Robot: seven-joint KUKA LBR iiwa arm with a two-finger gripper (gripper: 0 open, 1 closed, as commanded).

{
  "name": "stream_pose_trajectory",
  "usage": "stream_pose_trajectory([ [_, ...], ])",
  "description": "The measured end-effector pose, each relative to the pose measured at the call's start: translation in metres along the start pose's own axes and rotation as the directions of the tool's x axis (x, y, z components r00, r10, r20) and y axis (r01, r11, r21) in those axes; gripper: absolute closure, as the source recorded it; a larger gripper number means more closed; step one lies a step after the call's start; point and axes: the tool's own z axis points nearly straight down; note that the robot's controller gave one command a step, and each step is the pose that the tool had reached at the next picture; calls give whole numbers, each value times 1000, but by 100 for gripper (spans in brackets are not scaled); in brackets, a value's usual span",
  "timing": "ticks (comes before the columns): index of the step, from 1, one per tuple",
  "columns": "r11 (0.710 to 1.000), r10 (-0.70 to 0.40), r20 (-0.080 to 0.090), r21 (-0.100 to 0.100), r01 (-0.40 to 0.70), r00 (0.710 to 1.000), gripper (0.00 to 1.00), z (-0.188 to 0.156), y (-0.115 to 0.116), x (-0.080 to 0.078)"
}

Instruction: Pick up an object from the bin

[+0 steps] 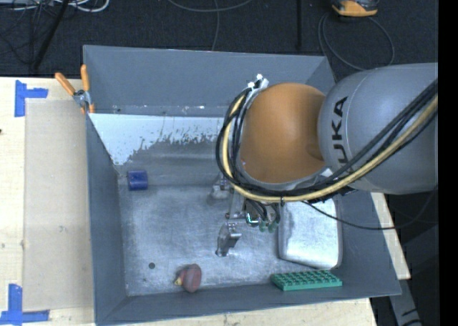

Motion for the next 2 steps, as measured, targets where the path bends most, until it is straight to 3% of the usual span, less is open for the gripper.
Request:
stream_pose_trajectory([
  [1, 997, 72, 3, 2, -72, 997, 0, 38, -122, 33],
  [2, 1000, 5, 14, -1, -5, 1000, 0, 39, -115, -71],
])
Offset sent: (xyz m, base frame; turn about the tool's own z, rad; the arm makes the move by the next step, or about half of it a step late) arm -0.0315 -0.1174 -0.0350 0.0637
